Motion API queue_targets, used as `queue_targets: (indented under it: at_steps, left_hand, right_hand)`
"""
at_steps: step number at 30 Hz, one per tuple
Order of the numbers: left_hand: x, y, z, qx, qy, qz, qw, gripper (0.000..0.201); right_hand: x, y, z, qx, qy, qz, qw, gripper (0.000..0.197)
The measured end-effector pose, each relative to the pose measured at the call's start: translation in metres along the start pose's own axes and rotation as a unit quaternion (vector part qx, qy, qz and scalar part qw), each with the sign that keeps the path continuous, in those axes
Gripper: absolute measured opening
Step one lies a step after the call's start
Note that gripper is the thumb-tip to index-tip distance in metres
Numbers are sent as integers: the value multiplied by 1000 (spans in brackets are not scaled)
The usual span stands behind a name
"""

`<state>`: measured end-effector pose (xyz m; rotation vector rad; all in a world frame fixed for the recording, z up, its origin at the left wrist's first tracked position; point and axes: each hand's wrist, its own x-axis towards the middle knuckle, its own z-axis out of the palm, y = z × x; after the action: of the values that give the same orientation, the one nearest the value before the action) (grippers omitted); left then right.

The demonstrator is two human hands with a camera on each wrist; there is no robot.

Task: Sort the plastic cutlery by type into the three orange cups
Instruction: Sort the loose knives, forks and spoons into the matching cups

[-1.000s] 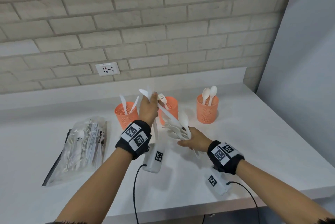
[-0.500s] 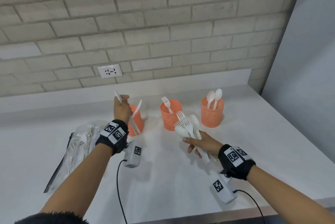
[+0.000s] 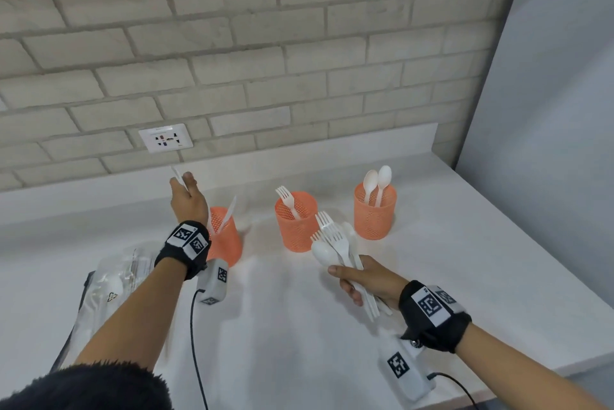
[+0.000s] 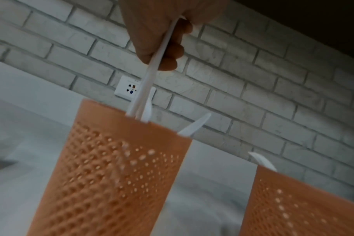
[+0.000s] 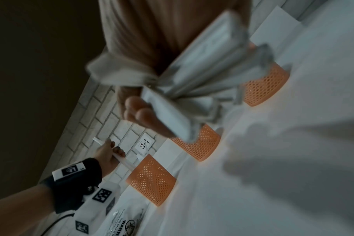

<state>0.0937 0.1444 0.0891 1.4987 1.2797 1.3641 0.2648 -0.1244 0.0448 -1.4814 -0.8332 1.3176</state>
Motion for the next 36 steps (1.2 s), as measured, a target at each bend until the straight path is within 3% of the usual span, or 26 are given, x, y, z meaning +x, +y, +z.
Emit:
queue_targets:
  at_steps: [3,8,13,16,19,22,24,26,30,36]
  left_hand:
    - [1,-24,3,38,-28,-32,998,24]
    - [-12,-29,6,83,-62,-32,994,33]
    - [-25,-11,2,63,-49,34,996,37]
    - [-35,13,-32,20,40,114,992,27]
    - [-58,37,-32,-47,-1,138,989,17]
    - [-87,46,-17,-29,-137,86,986,21]
    - [-107,45,-9,-11,-259,-8,966,17]
    - [-123,40,-3,2,-329,-93,940,23]
    - [-136,34,9,-31,-340,-142,929,23]
    - [-137,40,13,-84,-330,-155,928,23]
  right_hand:
    - [2,3,0,18,2,6,1000,14]
    - [1,4,0,23,9,19,1000,16]
    - [6,8,2,43,5,15,999,11]
    - [11,0,20,37,-48,13,998,9]
    - [16,-2,24,47,-62,11,997,9]
    - [18,1,21,41,-64,6,997,26]
    - [19,-1,24,25,-66,5,997,31]
    - [20,-1,27,23,-79,5,997,31]
    - [19,-4,33,19,-85,7,996,22]
    - [13,-2,29,11,-75,8,997,18]
